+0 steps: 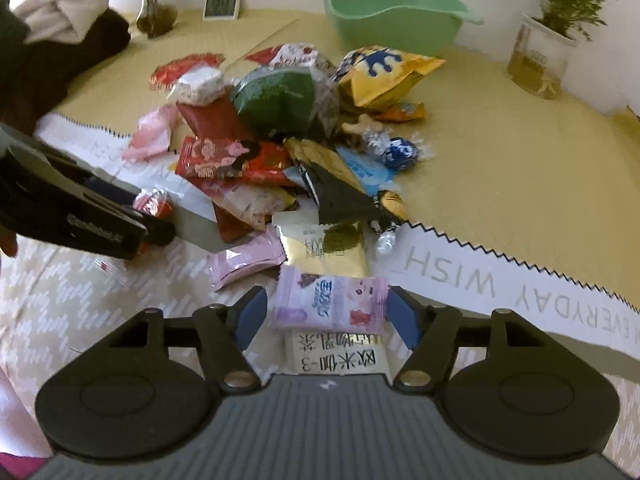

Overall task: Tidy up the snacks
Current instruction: 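Grasp the red square packet with the left tool while the right tool grasps a lilac candy, then carry both items over the green basin and release them inside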

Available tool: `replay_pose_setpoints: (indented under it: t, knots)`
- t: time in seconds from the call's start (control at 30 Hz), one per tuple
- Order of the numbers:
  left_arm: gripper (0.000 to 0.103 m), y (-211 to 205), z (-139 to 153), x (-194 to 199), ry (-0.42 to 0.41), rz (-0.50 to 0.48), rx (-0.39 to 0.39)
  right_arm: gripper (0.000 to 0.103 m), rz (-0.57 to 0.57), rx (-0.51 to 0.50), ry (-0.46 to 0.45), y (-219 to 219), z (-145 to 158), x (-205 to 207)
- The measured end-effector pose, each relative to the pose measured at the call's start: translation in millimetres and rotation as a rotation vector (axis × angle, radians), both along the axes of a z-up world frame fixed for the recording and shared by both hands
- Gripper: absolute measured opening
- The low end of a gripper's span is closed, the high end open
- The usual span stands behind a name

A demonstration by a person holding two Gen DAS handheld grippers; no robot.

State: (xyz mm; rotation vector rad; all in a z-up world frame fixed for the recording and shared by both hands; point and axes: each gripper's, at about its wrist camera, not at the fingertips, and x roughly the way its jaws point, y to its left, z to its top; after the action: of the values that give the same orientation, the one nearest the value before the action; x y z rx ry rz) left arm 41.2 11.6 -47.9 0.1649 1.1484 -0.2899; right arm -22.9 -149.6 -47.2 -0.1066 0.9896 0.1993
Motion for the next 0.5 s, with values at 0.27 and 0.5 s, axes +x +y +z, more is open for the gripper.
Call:
replay_pose_setpoints:
  t: [0.27, 0.5]
  knots:
    - [0.102, 8, 6, 0, -0.044, 0.011, 0.008, 0.035, 0.009, 0.037, -0.029, -11, 8, -9]
    - [0.101, 17, 38, 4, -0.12, -0.003, -0.016, 0.011, -0.031, 0.105, -0.055, -26, 23, -2]
